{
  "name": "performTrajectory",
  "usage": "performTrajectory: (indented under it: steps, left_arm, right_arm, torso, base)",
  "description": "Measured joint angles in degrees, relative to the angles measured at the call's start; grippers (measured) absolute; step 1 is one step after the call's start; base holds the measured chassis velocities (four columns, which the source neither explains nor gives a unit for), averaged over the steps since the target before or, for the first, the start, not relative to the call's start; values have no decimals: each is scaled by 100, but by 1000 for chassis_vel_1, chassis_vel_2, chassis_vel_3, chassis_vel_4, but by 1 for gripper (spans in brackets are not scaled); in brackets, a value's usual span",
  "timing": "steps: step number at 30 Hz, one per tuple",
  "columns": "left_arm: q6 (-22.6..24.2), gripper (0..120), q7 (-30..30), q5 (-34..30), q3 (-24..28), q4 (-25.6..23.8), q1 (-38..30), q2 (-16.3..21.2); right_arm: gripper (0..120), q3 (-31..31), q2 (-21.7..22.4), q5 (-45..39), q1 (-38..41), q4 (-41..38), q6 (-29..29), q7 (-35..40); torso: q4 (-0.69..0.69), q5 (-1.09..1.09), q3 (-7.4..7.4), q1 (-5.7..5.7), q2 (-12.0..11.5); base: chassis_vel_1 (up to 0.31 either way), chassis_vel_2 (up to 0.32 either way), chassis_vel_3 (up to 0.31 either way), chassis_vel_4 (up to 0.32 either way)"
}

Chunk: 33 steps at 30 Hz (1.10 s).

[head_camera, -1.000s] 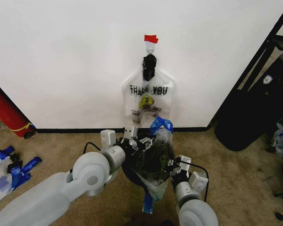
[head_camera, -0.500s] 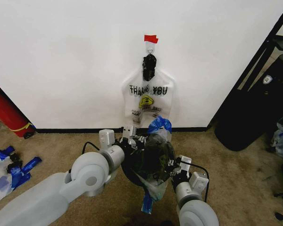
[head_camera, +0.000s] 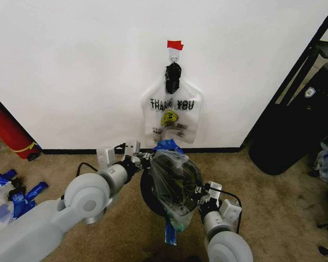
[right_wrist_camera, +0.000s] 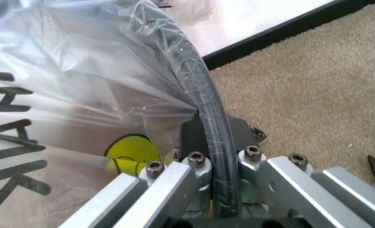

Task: Pick up the garbage bag from the wall and place it over the trash bin.

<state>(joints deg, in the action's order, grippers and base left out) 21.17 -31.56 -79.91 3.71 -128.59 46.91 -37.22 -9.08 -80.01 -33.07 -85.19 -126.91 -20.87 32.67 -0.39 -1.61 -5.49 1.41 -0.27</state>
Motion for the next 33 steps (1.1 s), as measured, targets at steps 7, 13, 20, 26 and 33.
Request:
performTrajectory:
  steps: [7,13,20,26,33]
  left_arm:
    - [37,0,50,85,-236,5,289,137]
    - [60,0,124,91,-354,39,399,313]
    - [163,0,340,91,-648,111,778,546]
    - [287,0,460,82,-718,262,828,595]
    - [491,4,584,76,-757,273,886,632]
  right_arm:
    - [0,-8,24,-38,-27,-64,0,5]
    - [0,4,39,-77,-46,-110,7,-23]
    - [0,-24,106,-221,-60,-142,234,-235]
    - [0,-64,123,-309,-66,-142,369,-310]
    - [0,-197,126,-458,-29,-99,439,-257]
  torso:
    - [0,0,0,0,0]
    - [0,0,0,0,0]
    - [1,0,0,0,0]
    - [-1,0,0,0,0]
    - [0,1,0,0,0]
  base:
    - [0,0,0,0]
    - [0,0,0,0]
    - [0,0,0,0]
    - [0,0,0,0]
    - [0,0,0,0]
